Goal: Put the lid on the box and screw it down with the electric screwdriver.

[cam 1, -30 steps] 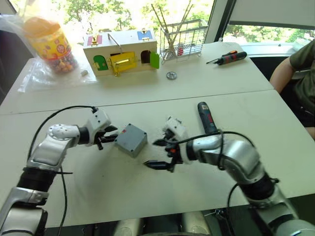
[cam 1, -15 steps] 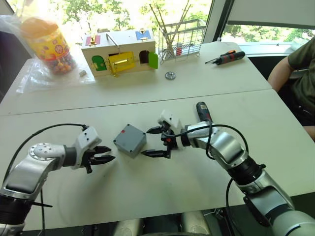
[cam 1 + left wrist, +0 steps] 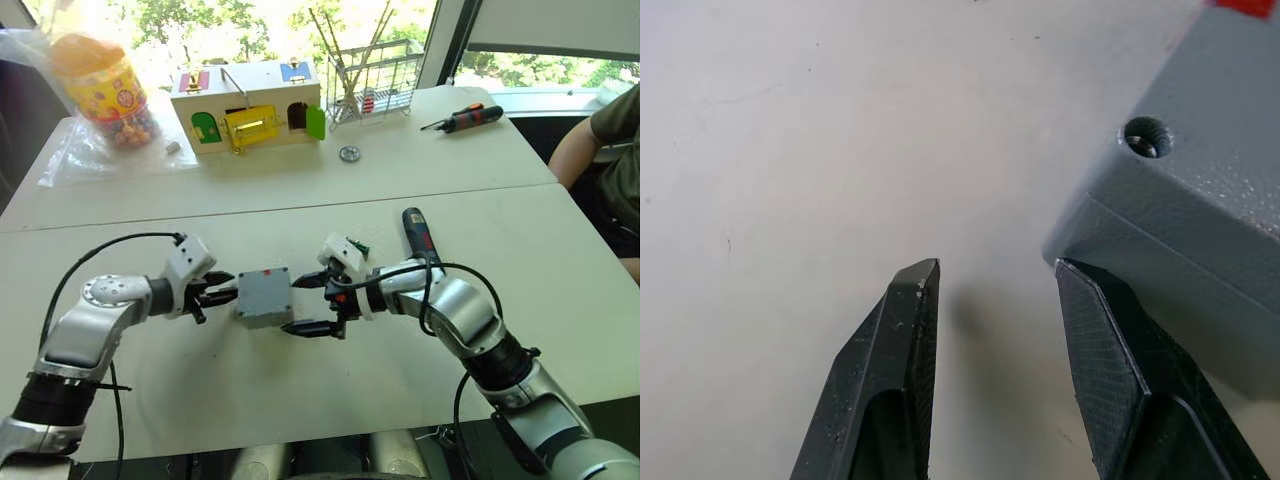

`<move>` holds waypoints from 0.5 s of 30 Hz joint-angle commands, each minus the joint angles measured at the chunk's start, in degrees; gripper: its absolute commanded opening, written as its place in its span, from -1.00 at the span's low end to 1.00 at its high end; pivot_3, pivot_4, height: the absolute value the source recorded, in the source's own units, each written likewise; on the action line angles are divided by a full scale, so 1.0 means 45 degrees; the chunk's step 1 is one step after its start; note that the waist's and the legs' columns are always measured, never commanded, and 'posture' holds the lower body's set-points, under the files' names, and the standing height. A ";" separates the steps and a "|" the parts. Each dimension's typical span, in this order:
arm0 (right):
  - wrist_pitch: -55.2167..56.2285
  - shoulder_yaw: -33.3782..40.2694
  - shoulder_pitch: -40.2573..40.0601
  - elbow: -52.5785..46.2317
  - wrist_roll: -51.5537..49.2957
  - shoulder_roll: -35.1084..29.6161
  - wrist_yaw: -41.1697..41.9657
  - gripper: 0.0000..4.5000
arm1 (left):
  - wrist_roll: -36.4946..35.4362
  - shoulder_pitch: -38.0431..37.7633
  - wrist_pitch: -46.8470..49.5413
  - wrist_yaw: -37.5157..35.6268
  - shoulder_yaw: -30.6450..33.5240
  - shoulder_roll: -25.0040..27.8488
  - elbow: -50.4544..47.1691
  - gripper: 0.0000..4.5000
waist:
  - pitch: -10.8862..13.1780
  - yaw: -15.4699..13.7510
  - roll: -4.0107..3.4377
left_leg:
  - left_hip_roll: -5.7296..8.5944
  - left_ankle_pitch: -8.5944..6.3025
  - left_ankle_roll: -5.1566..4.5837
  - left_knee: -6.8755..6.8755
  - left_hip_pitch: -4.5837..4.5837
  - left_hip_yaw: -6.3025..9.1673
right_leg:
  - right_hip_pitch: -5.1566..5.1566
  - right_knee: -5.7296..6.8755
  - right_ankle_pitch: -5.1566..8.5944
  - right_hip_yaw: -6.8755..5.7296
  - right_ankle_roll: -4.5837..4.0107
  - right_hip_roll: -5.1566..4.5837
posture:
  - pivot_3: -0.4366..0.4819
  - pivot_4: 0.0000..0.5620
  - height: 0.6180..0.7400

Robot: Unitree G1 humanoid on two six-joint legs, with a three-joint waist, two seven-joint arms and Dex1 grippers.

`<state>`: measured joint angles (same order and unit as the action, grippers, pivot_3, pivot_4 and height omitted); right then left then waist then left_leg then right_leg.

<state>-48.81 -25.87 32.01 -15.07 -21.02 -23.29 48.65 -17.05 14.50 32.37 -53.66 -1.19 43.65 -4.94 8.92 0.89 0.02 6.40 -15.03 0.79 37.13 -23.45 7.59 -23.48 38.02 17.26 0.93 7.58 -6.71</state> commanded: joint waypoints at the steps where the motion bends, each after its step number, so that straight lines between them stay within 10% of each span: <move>1: 0.0106 0.0453 -0.0031 -0.0766 0.0033 0.0124 -0.0477 0.97 | 0.0147 0.0363 -0.0543 -0.0107 0.0002 0.0026 0.0075 -0.18 | 0.0000 0.0011 0.0000 | 0.0000 0.0000 0.0000 0.0000 0.0000 0.0000 | -0.0002 0.0002 0.0000 0.0000 0.0000 0.0000 | -0.05 -0.47 1.00; 15: 0.1379 0.4553 -0.1008 -0.1871 -0.1400 -0.2634 0.0483 0.97 | -0.1364 0.0772 0.0676 -0.1666 0.1362 0.2029 -0.0934 -0.18 | 0.0001 -0.0072 0.0002 | 0.0004 0.0000 0.0000 0.0004 0.0002 0.0002 | 0.0015 -0.0004 0.0000 -0.0002 0.0000 -0.0003 | -0.05 -0.47 1.00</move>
<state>-40.56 -7.57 26.83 -21.82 -23.86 -34.10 48.21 -20.86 16.53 34.27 -60.59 3.17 52.48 -5.64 8.93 0.56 0.03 6.41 -15.04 0.78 37.15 -23.44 7.61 -23.39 37.99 17.26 0.93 7.58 -6.72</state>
